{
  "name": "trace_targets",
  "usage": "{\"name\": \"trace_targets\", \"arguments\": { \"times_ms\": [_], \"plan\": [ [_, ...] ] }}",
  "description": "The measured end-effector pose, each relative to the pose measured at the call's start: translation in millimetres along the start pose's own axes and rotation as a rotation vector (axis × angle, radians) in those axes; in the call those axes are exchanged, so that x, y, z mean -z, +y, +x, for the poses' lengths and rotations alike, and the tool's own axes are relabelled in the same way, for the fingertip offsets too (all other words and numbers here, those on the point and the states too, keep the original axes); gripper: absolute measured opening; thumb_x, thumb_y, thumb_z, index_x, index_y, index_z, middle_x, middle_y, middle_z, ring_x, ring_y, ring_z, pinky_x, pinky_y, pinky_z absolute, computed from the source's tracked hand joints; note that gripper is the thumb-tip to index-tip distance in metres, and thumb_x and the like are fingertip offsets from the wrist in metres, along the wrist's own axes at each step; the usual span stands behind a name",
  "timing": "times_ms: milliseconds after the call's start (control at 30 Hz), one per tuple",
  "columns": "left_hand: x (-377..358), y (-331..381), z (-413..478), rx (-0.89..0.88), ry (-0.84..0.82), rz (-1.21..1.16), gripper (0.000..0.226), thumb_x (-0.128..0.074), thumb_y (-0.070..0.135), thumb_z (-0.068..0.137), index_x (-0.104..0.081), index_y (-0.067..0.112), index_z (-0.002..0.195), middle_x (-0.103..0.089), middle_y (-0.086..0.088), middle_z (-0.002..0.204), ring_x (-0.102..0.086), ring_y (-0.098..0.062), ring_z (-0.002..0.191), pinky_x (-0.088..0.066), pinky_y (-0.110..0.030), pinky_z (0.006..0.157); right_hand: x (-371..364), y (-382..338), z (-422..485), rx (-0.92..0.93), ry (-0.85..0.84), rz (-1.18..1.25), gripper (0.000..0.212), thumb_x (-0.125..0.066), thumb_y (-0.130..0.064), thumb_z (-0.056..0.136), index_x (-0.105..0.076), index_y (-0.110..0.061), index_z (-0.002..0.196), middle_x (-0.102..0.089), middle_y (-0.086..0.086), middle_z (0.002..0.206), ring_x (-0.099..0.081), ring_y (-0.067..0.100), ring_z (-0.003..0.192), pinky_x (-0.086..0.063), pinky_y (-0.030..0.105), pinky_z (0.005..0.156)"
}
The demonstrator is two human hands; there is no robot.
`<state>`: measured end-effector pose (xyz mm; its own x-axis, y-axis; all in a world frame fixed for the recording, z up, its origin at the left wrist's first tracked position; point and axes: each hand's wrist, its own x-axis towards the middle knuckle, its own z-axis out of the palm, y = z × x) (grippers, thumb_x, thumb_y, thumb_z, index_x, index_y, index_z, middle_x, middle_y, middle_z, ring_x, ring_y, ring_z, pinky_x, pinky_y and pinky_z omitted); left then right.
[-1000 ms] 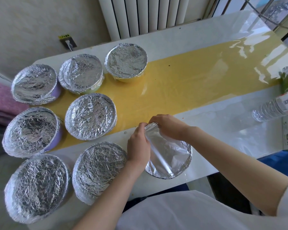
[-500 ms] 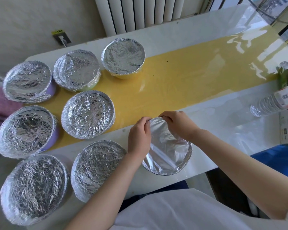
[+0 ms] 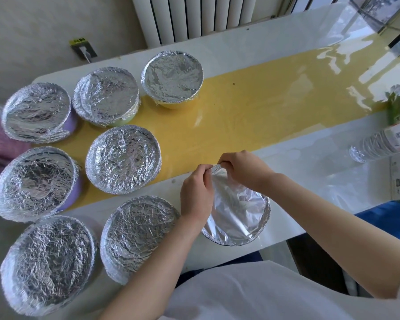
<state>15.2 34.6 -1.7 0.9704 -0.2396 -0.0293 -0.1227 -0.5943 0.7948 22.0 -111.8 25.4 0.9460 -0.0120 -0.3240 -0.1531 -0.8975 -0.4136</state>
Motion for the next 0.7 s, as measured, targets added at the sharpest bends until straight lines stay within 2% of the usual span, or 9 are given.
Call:
{"name": "trace_targets", "arguments": {
  "times_ms": [167,300,500,600,700],
  "plan": [
    [-1.3,-0.2,-2.0,-0.042,0.023,0.036,0.017,-0.049,0.013,0.096,-0.064,0.010,0.103,-0.070,-0.007,0.085,-0.063,-0.023,0.074,-0.046,-0.030,0.060,5.8,-7.2,3.2,0.045,-0.033,-0.224,0.029,-0.042,-0.009,0.089,-0.062,-0.019,0.107,-0.066,0.009,0.092,-0.060,0.031,0.079,-0.041,0.029,0.059],
    [-0.9,-0.7,-1.3,-0.024,0.045,0.041,0.016,-0.048,0.012,0.096,-0.062,0.009,0.101,-0.067,-0.008,0.081,-0.060,-0.026,0.072,-0.041,-0.031,0.059,4.0,-7.6,5.9,0.098,-0.033,-0.144,0.032,-0.039,-0.009,0.092,-0.063,-0.021,0.110,-0.068,0.006,0.101,-0.062,0.030,0.085,-0.052,0.036,0.069],
    [-1.1,2.1,-3.5,-0.027,0.027,0.058,0.015,-0.047,0.011,0.096,-0.060,0.008,0.101,-0.066,-0.009,0.081,-0.061,-0.027,0.073,-0.044,-0.034,0.058,0.8,-8.1,3.9,0.126,-0.013,-0.123,0.035,-0.038,-0.006,0.092,-0.063,-0.017,0.113,-0.067,0.007,0.103,-0.061,0.030,0.084,-0.049,0.035,0.065],
    [-0.7,4.9,-5.4,0.008,-0.010,0.103,0.017,-0.040,0.015,0.099,-0.056,0.009,0.104,-0.064,-0.007,0.090,-0.059,-0.025,0.079,-0.035,-0.031,0.059,-3.3,-6.5,1.1,0.095,-0.002,-0.090,0.031,-0.041,-0.010,0.094,-0.063,-0.017,0.115,-0.068,0.006,0.107,-0.062,0.030,0.091,-0.051,0.038,0.074],
    [0.1,6.5,-9.2,0.068,-0.057,0.179,0.017,-0.033,0.014,0.100,-0.047,0.009,0.108,-0.057,-0.006,0.105,-0.055,-0.025,0.089,-0.032,-0.028,0.061,-1.9,-2.8,-3.3,0.001,0.027,0.099,0.029,-0.041,-0.012,0.098,-0.062,-0.013,0.119,-0.067,0.007,0.114,-0.061,0.028,0.102,-0.047,0.037,0.086]
  ]
}}
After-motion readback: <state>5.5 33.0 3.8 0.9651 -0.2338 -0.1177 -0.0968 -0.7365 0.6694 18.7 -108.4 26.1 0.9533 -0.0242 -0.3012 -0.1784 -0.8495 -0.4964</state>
